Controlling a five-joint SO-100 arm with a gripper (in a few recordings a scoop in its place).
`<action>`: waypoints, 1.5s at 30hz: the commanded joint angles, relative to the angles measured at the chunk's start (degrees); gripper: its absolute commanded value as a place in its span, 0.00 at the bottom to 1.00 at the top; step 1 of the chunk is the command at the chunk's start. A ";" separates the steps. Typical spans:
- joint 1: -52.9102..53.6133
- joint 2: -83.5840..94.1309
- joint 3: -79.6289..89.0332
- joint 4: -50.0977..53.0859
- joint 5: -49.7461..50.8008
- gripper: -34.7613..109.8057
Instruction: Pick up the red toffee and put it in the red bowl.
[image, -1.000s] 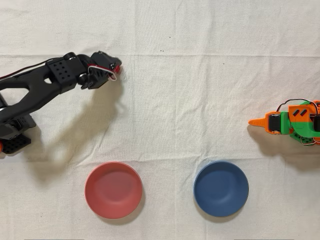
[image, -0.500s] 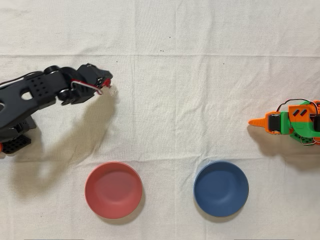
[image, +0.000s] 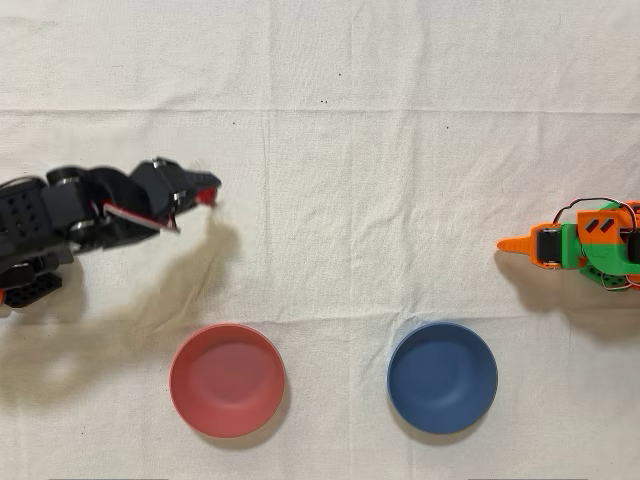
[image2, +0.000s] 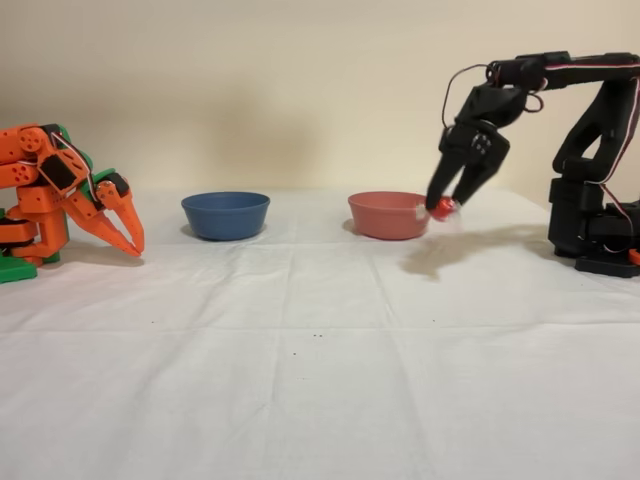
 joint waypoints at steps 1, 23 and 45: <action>4.48 4.48 -8.26 3.08 -3.25 0.32; 24.87 5.89 -20.13 3.96 -11.69 0.32; 43.07 7.03 -1.67 -14.06 -20.13 0.32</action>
